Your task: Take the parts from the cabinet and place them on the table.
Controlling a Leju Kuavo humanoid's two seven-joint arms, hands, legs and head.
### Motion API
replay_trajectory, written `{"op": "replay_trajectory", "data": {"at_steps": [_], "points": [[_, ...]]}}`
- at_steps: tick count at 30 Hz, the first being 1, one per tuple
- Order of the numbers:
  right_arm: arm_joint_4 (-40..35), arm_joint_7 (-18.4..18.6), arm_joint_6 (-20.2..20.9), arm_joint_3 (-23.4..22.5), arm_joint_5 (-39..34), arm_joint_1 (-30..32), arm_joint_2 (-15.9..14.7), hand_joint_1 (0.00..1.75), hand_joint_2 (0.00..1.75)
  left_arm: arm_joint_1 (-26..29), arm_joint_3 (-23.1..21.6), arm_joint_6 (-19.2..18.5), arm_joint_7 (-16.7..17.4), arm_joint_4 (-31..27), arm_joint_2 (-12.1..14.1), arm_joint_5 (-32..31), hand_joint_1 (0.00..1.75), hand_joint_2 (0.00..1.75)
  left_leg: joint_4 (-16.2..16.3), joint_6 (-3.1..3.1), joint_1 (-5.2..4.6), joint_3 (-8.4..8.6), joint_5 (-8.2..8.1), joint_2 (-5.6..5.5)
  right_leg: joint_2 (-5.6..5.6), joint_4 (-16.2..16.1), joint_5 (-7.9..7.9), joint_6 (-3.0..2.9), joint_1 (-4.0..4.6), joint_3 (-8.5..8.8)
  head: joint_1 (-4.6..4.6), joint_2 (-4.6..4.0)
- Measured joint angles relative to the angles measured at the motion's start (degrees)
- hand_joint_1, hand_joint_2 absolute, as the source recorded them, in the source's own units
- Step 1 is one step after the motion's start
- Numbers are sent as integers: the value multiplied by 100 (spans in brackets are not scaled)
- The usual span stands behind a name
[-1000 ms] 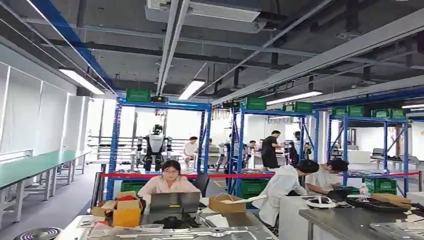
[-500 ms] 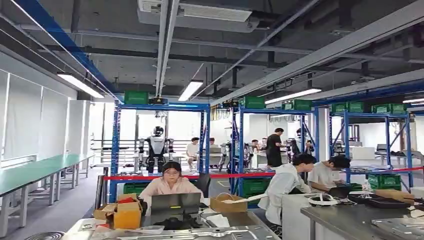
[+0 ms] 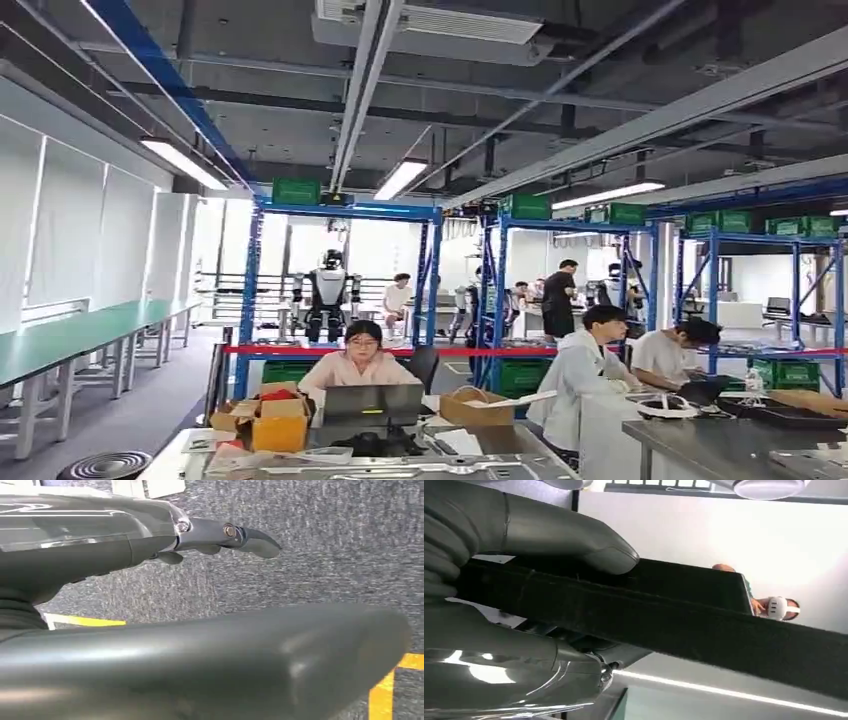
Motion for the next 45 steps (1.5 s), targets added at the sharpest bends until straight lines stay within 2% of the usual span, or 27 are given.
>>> {"op": "replay_trajectory", "data": {"at_steps": [2,3,4,7,8,11,13,16,17,18,19,22,23,24,27,29,31,33,34,35,37,38,39,42,43,44,45], "points": [[13,0,2,0,0,10,0,175,175,3,0,0,-2,0,4,-4,0,175,0,15,-35,0,-5,1,1,870,-296,-9,1,-425,0,0],[17,0,4,0,0,14,0,175,175,4,2,0,-5,0,4,-4,0,175,0,16,-53,4,-5,-1,4,932,-242,-27,3,-477,0,0],[17,0,9,0,-2,13,0,175,175,3,2,0,-5,0,7,-4,0,175,0,20,-75,10,-8,-10,12,718,-54,-66,14,-389,0,0],[11,0,17,-2,-13,-9,9,175,175,-10,0,-6,-7,2,5,-7,0,175,-5,27,-82,21,-13,-39,48,-744,651,-268,131,250,0,0],[11,0,17,-4,-17,-13,9,175,175,-13,2,-9,-9,0,-2,-7,0,175,-5,23,-108,6,-12,-43,41,-847,595,-302,145,318,0,0],[11,0,33,-11,-20,-11,9,175,175,2,2,-13,-15,0,-2,-7,0,175,-48,-35,-67,7,9,-37,48,-903,607,-302,174,313,0,0],[2,0,35,-20,-28,-17,28,175,175,-15,2,-17,-20,0,2,-7,0,175,-12,-74,-91,18,-71,-27,10,-1103,696,-309,97,411,0,0],[7,-2,44,-20,-28,-21,57,175,175,-12,2,-20,-20,0,24,-7,0,175,1036,-138,-66,-470,-640,-27,-2,-1119,701,-329,88,419,0,0],[15,-2,44,-20,-28,-10,57,175,175,-3,2,-17,-20,0,31,-7,0,175,1405,-168,-55,-653,-758,-26,-2,-1117,697,-331,85,417,2,0],[22,0,46,-17,-28,3,57,175,175,7,4,-17,-20,0,33,-7,0,175,1566,-189,-35,-744,-742,-24,-2,-1117,693,-324,78,420,2,0],[24,0,48,-17,-28,9,57,175,175,12,4,-17,-20,0,35,-7,0,175,1431,-220,-15,-694,-593,-21,2,-1112,682,-309,63,429,2,0],[24,0,50,-17,-28,5,57,175,175,-1,2,-17,-20,0,37,-7,0,175,94,-326,75,-72,127,11,13,-1018,588,-196,19,460,2,0],[24,-2,50,-20,-31,3,57,175,175,-15,2,-20,-22,2,28,-7,0,175,39,-334,33,-22,-12,8,16,-963,555,-145,51,427,2,0],[26,2,50,-20,-35,4,63,175,175,-29,4,-20,-24,0,31,-7,0,175,24,-203,39,-35,-6,3,32,-923,542,-130,60,395,-11,0],[31,0,55,-24,-44,3,63,175,175,2,2,-24,-29,0,33,-9,0,175,16,-94,17,-31,-14,-3,30,-931,519,-90,26,411,-9,0],[31,0,55,-42,-46,-2,63,175,175,-8,2,-33,-29,0,33,-13,0,175,4,-35,21,-4,-21,-4,29,-693,360,-29,13,339,-7,0],[33,-2,57,-48,-50,-8,63,175,175,-18,2,-35,-31,0,35,-13,0,175,4,2,7,8,-41,-3,29,141,-5,-7,2,-93,-9,0],[48,-2,59,-48,-50,6,59,175,175,-19,4,-35,-31,0,39,-15,0,175,4,32,-23,19,-62,-4,30,796,-136,-22,3,-501,-9,0],[48,-2,59,-48,-52,9,59,175,175,-17,2,-35,-31,0,39,-15,0,175,4,35,-40,35,-72,-8,32,754,-16,-46,7,-530,-9,0],[48,-2,59,-50,-52,6,59,175,175,-17,2,-35,-31,0,39,-15,0,175,4,42,-54,54,-86,-21,37,468,223,-90,19,-439,-9,0],[48,-2,61,-57,-52,-2,59,175,175,-23,2,-50,-33,0,39,-15,0,175,-5,40,-58,113,-123,-42,45,-531,807,-221,104,-36,-9,0],[48,-2,68,-68,-55,-9,59,175,175,-22,2,-50,-35,2,22,-15,0,175,-22,28,-44,121,-137,-41,47,-746,775,-289,154,77,-4,0],[46,-2,68,-72,-55,-15,59,175,175,-24,2,-50,-37,2,20,-15,0,175,-24,10,-41,113,-138,-46,43,-825,788,-309,159,97,-11,0],[46,-4,70,-90,-55,-21,61,175,175,-16,2,-50,-37,0,20,-26,0,175,-100,-76,-36,153,-150,-35,49,-931,728,-338,183,153,-11,2],[26,-4,68,-101,-57,-14,74,175,175,-27,2,-50,-40,2,20,-31,0,175,-111,-94,-44,206,-203,-26,24,-1105,774,-309,101,276,-7,2],[26,-15,70,-101,-63,-26,79,175,175,-28,2,-53,-48,2,20,-35,0,175,11,-99,-54,181,-267,-17,21,-1179,773,-311,111,360,-9,2],[28,-15,70,-98,-63,-50,87,175,175,-33,2,-52,-50,0,20,-35,0,175,330,-103,-61,27,-420,-18,12,-1184,761,-326,108,393,-9,0]]}}
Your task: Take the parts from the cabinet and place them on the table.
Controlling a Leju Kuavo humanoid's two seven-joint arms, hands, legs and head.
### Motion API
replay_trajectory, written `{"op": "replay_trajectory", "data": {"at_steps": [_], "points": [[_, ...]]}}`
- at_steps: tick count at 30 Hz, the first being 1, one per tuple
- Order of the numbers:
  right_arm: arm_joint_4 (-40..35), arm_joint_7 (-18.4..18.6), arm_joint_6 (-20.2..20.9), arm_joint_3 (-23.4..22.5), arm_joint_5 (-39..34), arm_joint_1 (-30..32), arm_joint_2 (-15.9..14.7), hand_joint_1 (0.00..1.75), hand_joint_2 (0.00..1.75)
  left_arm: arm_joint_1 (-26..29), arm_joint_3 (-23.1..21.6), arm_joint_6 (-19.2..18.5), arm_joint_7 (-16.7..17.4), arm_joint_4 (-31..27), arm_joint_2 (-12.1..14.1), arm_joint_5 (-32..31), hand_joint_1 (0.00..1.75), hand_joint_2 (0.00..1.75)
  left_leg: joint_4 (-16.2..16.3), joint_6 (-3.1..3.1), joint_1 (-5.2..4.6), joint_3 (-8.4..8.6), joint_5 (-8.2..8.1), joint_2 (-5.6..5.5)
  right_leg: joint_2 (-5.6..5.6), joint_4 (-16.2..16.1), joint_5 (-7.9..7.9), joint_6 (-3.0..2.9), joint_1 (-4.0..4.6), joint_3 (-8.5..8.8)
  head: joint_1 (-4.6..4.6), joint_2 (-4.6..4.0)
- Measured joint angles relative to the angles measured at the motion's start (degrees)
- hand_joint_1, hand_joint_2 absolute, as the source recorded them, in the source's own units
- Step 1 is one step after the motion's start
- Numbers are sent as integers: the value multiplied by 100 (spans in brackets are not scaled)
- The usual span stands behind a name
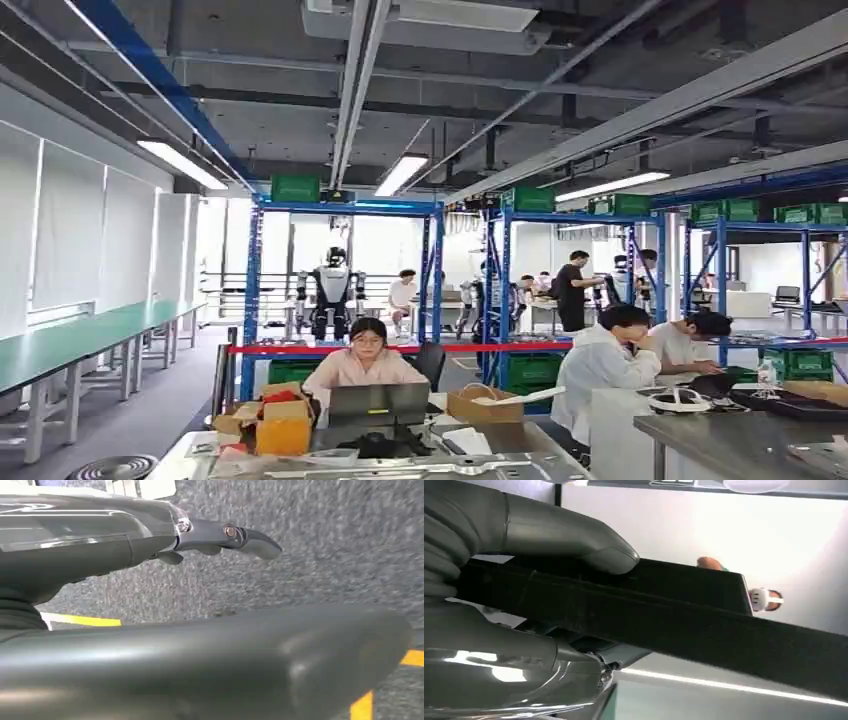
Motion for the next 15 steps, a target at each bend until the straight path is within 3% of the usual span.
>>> {"op": "replay_trajectory", "data": {"at_steps": [2,3,4,5,7,8,9,10,13,14,15], "points": [[15,0,7,0,2,16,2,175,175,6,0,2,-2,0,20,0,0,175,862,-47,14,-485,-326,0,-4,5,-53,-14,-2,50,0,0],[20,0,7,2,4,37,2,175,175,26,0,2,-2,0,22,0,0,175,1168,-73,20,-688,-364,1,-2,11,-82,-15,-5,75,2,0],[20,0,7,2,2,54,2,175,175,41,0,2,-2,0,22,0,0,175,1175,-106,38,-747,-252,2,8,20,-116,0,-17,112,2,0],[20,0,7,2,2,58,2,175,175,45,0,0,-2,0,22,0,0,175,922,-135,60,-673,-14,3,19,35,-163,22,-32,157,2,0],[20,0,7,2,2,53,2,175,175,35,0,0,-4,0,24,0,0,175,74,-190,103,-325,543,18,22,101,-282,87,-74,252,2,0],[24,0,7,2,2,56,0,175,175,33,0,0,-5,2,20,0,0,175,-157,-211,111,-193,539,32,23,136,-356,141,-78,276,2,0],[22,2,7,0,-4,45,2,175,175,22,0,0,-11,2,20,0,0,175,-321,-161,87,-111,493,26,32,221,-412,186,-42,259,40,0],[20,-4,7,-2,-15,51,4,175,175,15,0,-2,-17,2,20,0,0,175,-273,-63,73,-133,452,24,34,211,-415,195,-49,249,31,0],[17,-4,7,-4,-20,53,4,175,175,40,0,-7,-31,0,20,-15,0,175,-297,37,77,-88,409,16,34,232,-464,257,-68,278,31,0],[9,-4,7,-6,-22,45,7,175,175,37,0,-7,-39,0,20,-15,0,175,-303,69,81,-51,388,15,33,392,-510,288,-72,227,28,0],[4,-7,4,-9,-24,32,7,175,175,31,0,-7,-46,0,20,-15,0,175,-303,102,81,-27,364,15,29,704,-626,316,-81,59,28,0]]}}
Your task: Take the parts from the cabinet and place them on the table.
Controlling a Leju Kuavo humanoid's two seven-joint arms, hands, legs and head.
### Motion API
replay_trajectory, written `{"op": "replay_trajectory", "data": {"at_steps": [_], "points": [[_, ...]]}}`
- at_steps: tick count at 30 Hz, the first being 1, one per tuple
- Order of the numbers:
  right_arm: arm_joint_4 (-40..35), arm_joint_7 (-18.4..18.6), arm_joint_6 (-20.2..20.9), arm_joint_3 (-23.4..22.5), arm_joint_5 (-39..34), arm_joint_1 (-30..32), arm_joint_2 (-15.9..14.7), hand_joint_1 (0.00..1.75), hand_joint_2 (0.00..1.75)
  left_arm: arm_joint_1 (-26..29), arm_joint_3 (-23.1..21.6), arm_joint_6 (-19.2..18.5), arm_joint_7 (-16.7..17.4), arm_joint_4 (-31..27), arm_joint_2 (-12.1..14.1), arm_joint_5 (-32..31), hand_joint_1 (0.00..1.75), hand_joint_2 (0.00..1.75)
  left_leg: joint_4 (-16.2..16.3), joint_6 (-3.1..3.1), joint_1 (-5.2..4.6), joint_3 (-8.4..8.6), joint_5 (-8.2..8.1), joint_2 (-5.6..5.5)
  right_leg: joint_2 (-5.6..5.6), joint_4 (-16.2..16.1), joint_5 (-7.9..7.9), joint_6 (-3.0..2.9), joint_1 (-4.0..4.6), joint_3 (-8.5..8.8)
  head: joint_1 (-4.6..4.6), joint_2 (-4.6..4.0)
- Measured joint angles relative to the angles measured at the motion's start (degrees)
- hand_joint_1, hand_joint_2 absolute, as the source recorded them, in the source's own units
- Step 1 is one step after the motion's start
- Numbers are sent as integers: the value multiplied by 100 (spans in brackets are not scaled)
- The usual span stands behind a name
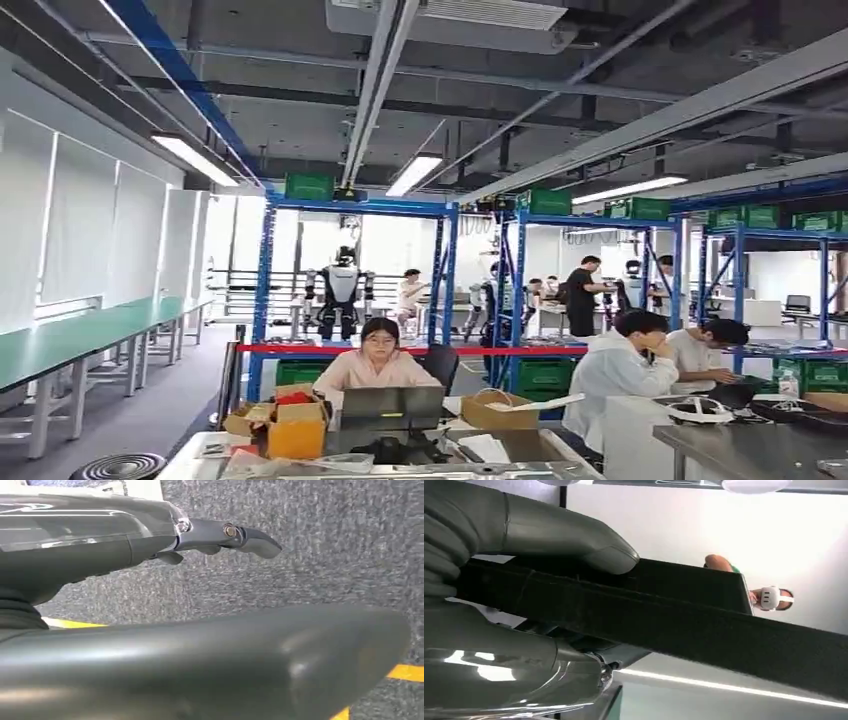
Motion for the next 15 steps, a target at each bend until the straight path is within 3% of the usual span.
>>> {"op": "replay_trajectory", "data": {"at_steps": [2,3,4,5,6,7,8,9,10,11,13,14,15], "points": [[2,0,-20,0,2,19,0,175,175,-5,0,-2,-13,0,0,0,0,175,0,27,-12,43,-54,0,0,947,-344,34,-14,-588,0,0],[4,2,-26,0,-4,34,0,175,175,-6,0,-2,-22,0,0,0,0,175,0,33,-22,68,-84,-2,0,1299,-417,32,-14,-849,0,0],[7,4,-33,0,-15,44,0,175,175,-5,0,-2,-28,0,0,0,0,175,0,36,-32,111,-121,-6,2,1407,-351,20,-14,-1005,0,0],[9,11,-35,-2,-42,46,0,175,175,5,0,-2,-31,0,0,0,0,175,0,34,-41,174,-166,-13,3,1228,-132,-8,-5,-1004,0,0],[9,24,-37,-9,-70,45,0,175,175,8,0,-4,-31,0,0,0,0,175,-1,27,-43,241,-211,-23,3,837,178,-50,15,-890,0,0],[9,26,-37,-22,-90,43,0,175,175,4,0,-7,-31,0,-2,0,0,175,-6,20,-40,310,-258,-32,2,323,534,-97,48,-718,0,0],[9,31,-37,-35,-103,42,0,175,175,-2,0,-7,-35,0,-11,0,0,175,-22,11,-35,358,-303,-4,-78,-182,843,-174,115,-574,0,0],[19,48,-35,-46,-124,39,-2,175,175,1,0,-7,-37,2,-45,0,0,175,-65,2,-24,404,-308,3,-278,-181,703,-240,189,-572,0,0],[22,63,-33,-44,-160,26,2,175,175,17,0,-7,-37,2,-48,2,0,175,-111,-35,-23,401,-308,14,-270,-356,663,-322,209,-537,2,0],[22,68,-28,-50,-190,30,4,175,175,44,0,-9,-31,2,-48,0,0,175,-130,-77,-40,444,-330,49,-237,-387,728,-302,208,-534,18,0],[31,83,-85,-55,-136,38,11,175,175,35,0,-11,-35,2,-50,2,0,175,-139,-89,-54,559,-317,105,-164,-495,691,-341,173,-399,13,4],[33,87,-85,-57,-85,32,11,175,175,10,0,-13,-35,2,-52,2,0,175,-37,-90,-42,552,-389,96,-164,-575,700,-339,143,-297,13,2],[35,94,-85,-57,-57,8,15,175,175,-12,0,-13,-37,0,-52,2,0,175,209,-101,-49,436,-460,81,-156,-594,682,-366,139,-244,13,0]]}}
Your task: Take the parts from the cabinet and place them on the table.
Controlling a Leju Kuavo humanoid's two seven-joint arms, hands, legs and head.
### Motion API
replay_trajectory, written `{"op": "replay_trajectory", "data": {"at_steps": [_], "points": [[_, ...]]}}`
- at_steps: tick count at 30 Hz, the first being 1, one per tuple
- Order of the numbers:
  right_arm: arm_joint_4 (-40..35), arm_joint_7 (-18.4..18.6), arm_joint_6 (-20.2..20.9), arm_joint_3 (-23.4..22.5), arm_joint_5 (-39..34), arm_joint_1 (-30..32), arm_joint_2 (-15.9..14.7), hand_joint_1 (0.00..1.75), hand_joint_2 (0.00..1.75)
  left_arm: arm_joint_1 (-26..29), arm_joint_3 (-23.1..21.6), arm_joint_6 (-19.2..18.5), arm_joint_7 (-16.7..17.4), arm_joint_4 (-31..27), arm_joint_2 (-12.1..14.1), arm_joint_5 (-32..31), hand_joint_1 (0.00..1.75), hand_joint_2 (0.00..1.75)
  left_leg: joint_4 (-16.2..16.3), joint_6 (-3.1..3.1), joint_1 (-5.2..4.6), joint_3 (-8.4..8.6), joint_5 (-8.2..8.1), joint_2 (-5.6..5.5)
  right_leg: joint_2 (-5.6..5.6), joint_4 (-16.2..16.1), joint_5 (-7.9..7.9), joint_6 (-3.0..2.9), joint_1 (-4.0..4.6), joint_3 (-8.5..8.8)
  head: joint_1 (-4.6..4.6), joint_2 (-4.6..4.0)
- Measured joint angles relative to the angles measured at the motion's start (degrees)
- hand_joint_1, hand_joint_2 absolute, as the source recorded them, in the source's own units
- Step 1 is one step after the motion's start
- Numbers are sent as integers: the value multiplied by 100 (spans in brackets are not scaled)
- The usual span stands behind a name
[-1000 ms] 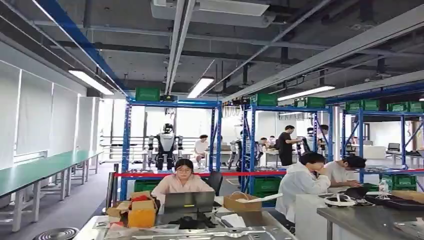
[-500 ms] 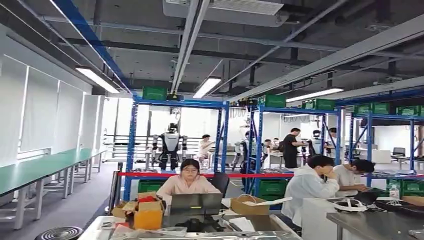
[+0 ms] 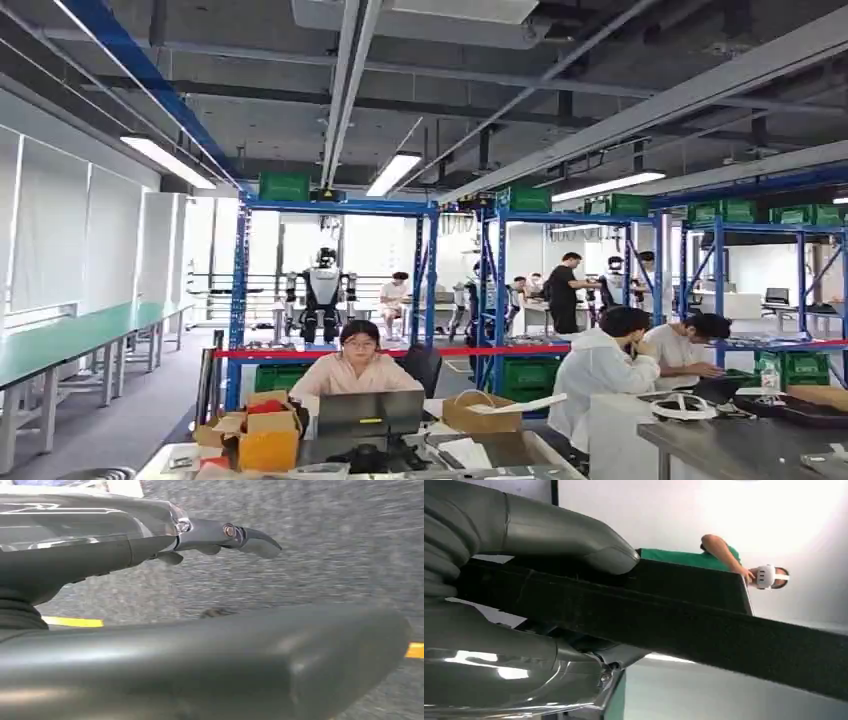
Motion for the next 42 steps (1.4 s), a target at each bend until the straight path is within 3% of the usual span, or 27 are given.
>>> {"op": "replay_trajectory", "data": {"at_steps": [3,4,5,8,9,10,11,14,15,16,18,19,20,21,23,24,25,26,28,30,34,35,36,38,39,40,42], "points": [[26,9,0,2,35,11,4,175,175,10,2,4,2,0,17,0,0,175,1150,-72,0,-752,-460,-15,41,3,-100,-2,-3,88,0,0],[37,15,0,4,37,25,4,175,175,32,2,4,2,0,17,0,0,175,1304,-94,8,-919,-458,-15,58,4,-132,6,-7,125,0,0],[39,15,0,4,37,30,4,175,175,48,2,2,2,0,17,0,0,175,1179,-124,26,-963,-289,-15,74,8,-174,19,-16,181,0,0],[46,15,0,4,37,27,4,175,175,56,2,2,2,0,17,0,0,175,-34,-219,107,-641,723,-13,80,60,-359,105,-61,379,0,0],[61,13,0,4,39,22,0,175,175,45,4,0,2,2,4,0,0,175,13,-222,59,-668,653,-19,89,76,-396,147,-54,400,0,0],[66,17,0,7,44,8,4,175,175,30,2,0,0,2,4,0,0,175,-218,-128,36,-587,463,3,93,134,-415,185,-51,308,2,0],[66,24,0,9,52,14,4,175,175,33,2,0,9,2,4,-2,0,175,-158,-33,27,-632,542,-13,86,144,-442,206,-54,293,2,2],[68,22,0,11,44,25,4,175,175,58,2,2,0,0,2,-2,0,175,-182,56,44,-537,490,-32,104,209,-513,295,-75,342,0,2],[66,6,0,11,44,9,4,175,175,50,2,2,-2,0,2,-2,0,175,-196,85,52,-491,469,-39,118,445,-576,338,-86,246,2,0],[68,-9,0,11,46,0,0,175,175,37,2,7,-2,0,2,-2,0,175,-198,116,52,-456,444,-41,119,817,-701,364,-106,36,0,0],[92,-46,0,11,52,24,-13,175,175,18,2,11,0,0,2,-2,0,175,-197,129,44,-405,378,-45,118,1752,-1045,396,-132,-561,2,0],[103,-50,0,11,55,36,-20,175,175,20,2,15,0,0,2,-2,0,175,-197,130,40,-364,340,-49,119,2008,-1065,395,-135,-780,0,0],[120,-52,0,11,59,39,-26,175,175,24,2,15,0,0,2,-2,0,175,-197,120,38,-309,298,-56,120,1976,-943,390,-134,-854,0,0],[125,-55,0,11,59,38,-28,175,175,30,2,15,2,0,2,-4,0,175,-198,113,37,-244,250,-64,122,1707,-699,369,-129,-805,0,0],[125,-57,0,11,59,28,-28,175,175,19,2,13,2,0,-4,-9,0,175,-210,92,42,-92,152,-83,123,734,10,283,-95,-472,0,0],[131,-59,4,9,61,21,-31,175,175,16,2,13,2,0,-13,-9,0,175,-235,74,54,-61,121,-86,127,460,126,245,-54,-376,2,0],[144,-59,7,11,63,14,-35,175,175,0,2,11,2,0,-33,-9,0,175,-268,56,57,-51,125,-100,127,407,-24,198,-20,-404,-2,0],[142,-61,7,11,65,12,-33,175,175,-4,2,13,2,0,-33,-9,0,175,-293,13,49,-68,106,-98,124,236,-4,133,-14,-340,-13,9],[149,-61,7,9,65,23,-35,175,175,26,2,11,2,0,-33,-11,0,175,-330,-28,36,53,129,-77,113,193,-30,112,-18,-280,-9,2],[144,-66,4,4,63,5,-26,175,175,-4,0,7,2,0,-35,-11,0,175,-163,-29,44,44,31,-72,117,71,-31,85,-70,-86,-11,2],[175,-68,7,7,65,9,-11,175,175,5,2,7,0,0,-26,-11,0,175,1255,-89,25,-852,-492,-73,123,75,-171,23,-67,59,-11,0],[186,-68,9,9,65,21,-11,175,175,21,2,7,0,0,-26,-11,0,175,1300,-103,30,-970,-427,-72,140,75,-206,27,-69,105,-11,0],[188,-68,11,9,66,24,-11,175,175,28,2,7,-2,0,-26,-11,0,175,1078,-114,38,-960,-191,-72,154,76,-253,40,-76,168,-11,0],[188,-68,17,9,65,24,-11,175,175,21,2,4,-11,0,-22,-13,0,175,190,-125,47,-683,521,-70,157,80,-358,80,-84,322,-11,0],[190,-68,18,9,66,25,-11,175,175,28,2,4,-13,0,-17,-13,0,175,-42,-114,47,-590,654,-71,154,77,-406,111,-85,357,-11,0],[201,-70,20,9,65,14,-11,175,175,11,2,4,-17,0,-17,-13,0,175,-164,-100,6,-629,483,-62,158,107,-424,144,-75,359,-13,0],[201,-70,18,15,74,33,-9,175,175,28,2,7,-24,0,-17,-13,0,175,-196,25,-24,-624,500,-64,166,134,-474,230,-80,340,-15,4]]}}
